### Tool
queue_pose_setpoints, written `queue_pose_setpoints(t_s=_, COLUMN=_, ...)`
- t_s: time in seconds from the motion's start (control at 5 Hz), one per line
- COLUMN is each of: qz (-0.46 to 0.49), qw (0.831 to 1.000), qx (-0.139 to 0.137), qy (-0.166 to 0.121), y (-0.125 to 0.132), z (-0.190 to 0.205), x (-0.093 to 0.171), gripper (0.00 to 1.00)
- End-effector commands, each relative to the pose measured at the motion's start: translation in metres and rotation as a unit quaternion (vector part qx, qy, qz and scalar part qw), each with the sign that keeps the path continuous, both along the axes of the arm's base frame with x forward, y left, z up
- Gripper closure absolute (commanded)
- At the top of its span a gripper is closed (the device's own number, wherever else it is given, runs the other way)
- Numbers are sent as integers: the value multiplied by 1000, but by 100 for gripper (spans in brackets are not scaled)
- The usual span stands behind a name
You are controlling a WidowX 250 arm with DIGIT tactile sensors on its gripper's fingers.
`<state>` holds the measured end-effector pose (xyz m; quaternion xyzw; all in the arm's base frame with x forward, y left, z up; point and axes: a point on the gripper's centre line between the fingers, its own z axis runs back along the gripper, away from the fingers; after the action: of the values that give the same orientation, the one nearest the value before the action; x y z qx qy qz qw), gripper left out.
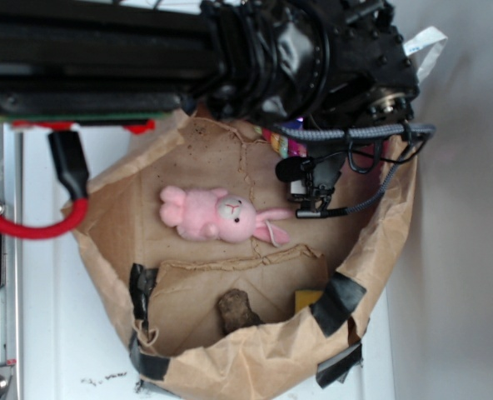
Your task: Grab the multicolored rope.
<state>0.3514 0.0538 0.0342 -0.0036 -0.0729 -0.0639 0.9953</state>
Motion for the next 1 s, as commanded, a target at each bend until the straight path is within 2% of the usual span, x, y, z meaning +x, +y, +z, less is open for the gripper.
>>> queue_pose_setpoints(t_s=0.0, qz=6, qw=1000, qx=-8, qy=-14, y=0, z=8, x=1, gripper=100)
queue_pose_setpoints(t_s=0.4, qz=31, qw=999, qx=-19, qy=-24, y=14, z=18, x=0, gripper=100)
queue_pose_setpoints(t_s=0.8, qz=71, qw=996, qx=-20, qy=-41, y=47, z=33, x=-5, gripper=100)
